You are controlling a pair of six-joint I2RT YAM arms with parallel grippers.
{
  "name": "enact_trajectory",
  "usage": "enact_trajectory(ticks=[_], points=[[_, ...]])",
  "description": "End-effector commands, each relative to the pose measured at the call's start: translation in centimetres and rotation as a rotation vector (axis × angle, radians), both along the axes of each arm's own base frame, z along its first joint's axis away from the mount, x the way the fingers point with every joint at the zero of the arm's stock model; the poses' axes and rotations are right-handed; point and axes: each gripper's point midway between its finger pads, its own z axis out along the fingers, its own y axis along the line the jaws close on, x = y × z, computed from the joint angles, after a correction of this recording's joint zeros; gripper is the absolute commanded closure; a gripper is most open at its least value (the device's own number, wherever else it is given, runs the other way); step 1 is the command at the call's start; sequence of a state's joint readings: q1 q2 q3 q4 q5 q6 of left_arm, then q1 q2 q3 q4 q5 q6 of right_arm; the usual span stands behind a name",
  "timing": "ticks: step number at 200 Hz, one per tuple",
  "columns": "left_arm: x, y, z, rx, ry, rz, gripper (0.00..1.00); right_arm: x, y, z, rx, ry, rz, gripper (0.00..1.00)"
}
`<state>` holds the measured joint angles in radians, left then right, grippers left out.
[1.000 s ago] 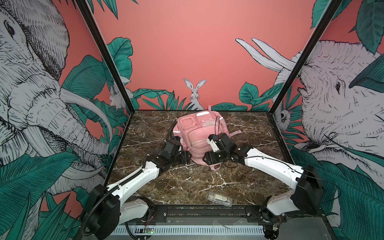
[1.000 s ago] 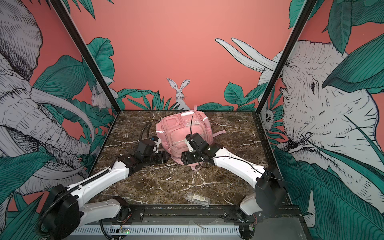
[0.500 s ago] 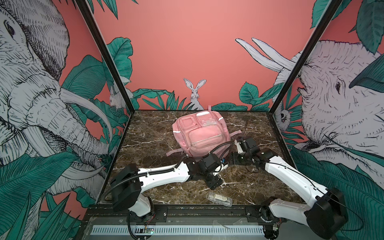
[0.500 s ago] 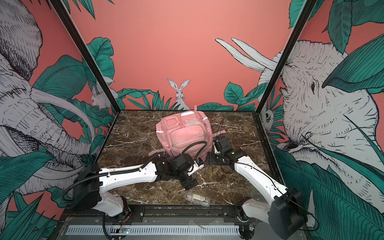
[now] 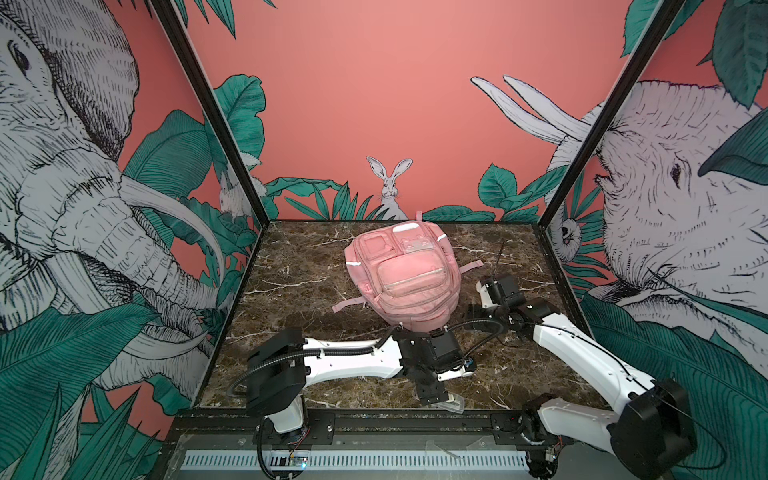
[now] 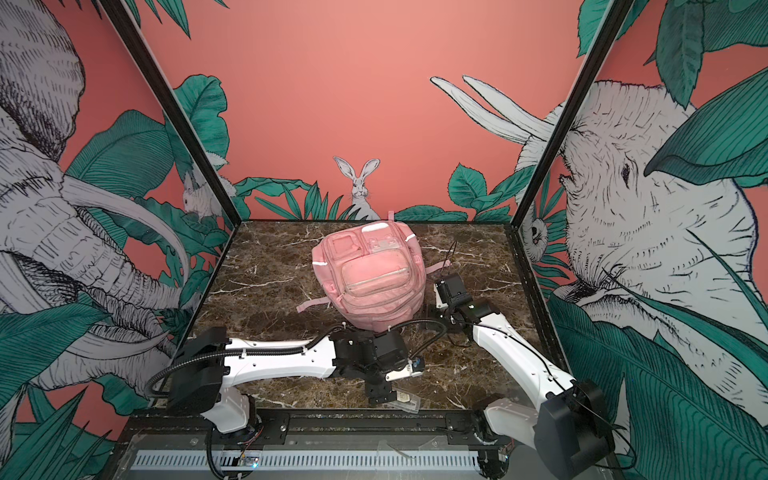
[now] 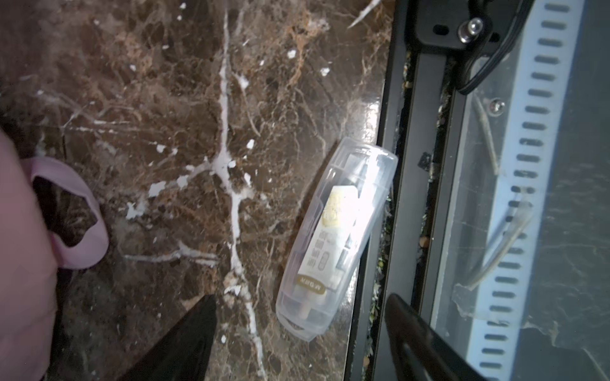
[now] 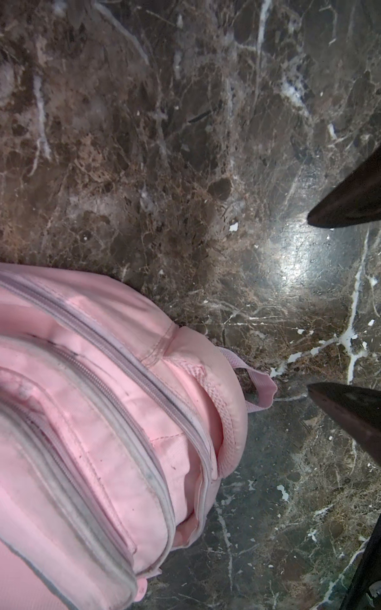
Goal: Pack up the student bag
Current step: 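Move the left gripper toward the clear pencil case while right withdraws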
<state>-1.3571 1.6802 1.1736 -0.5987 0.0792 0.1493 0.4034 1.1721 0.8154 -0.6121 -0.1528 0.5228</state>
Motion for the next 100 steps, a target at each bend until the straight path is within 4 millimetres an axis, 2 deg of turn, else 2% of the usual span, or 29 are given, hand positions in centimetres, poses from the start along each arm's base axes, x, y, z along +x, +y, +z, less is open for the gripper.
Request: enact_trajectory(ticks=[1,41,100], points=[[-0.4,0.1,-1.1,0.051,-0.032,-0.072,0.20,0.1,-0.8,0.4,0.027,-0.017,-0.029,0.28],[-0.3,0.2,-2.3,0.093,-0.085,-0.102,0.22,0.2,-1.9,0.4,0.058,-0.017,-0.068,0.28],[0.1,0.3,-3.9,0.129,-0.103,-0.104,0.31,0.1,-2.3,0.2,0.065,-0.012,-0.077,0.28]])
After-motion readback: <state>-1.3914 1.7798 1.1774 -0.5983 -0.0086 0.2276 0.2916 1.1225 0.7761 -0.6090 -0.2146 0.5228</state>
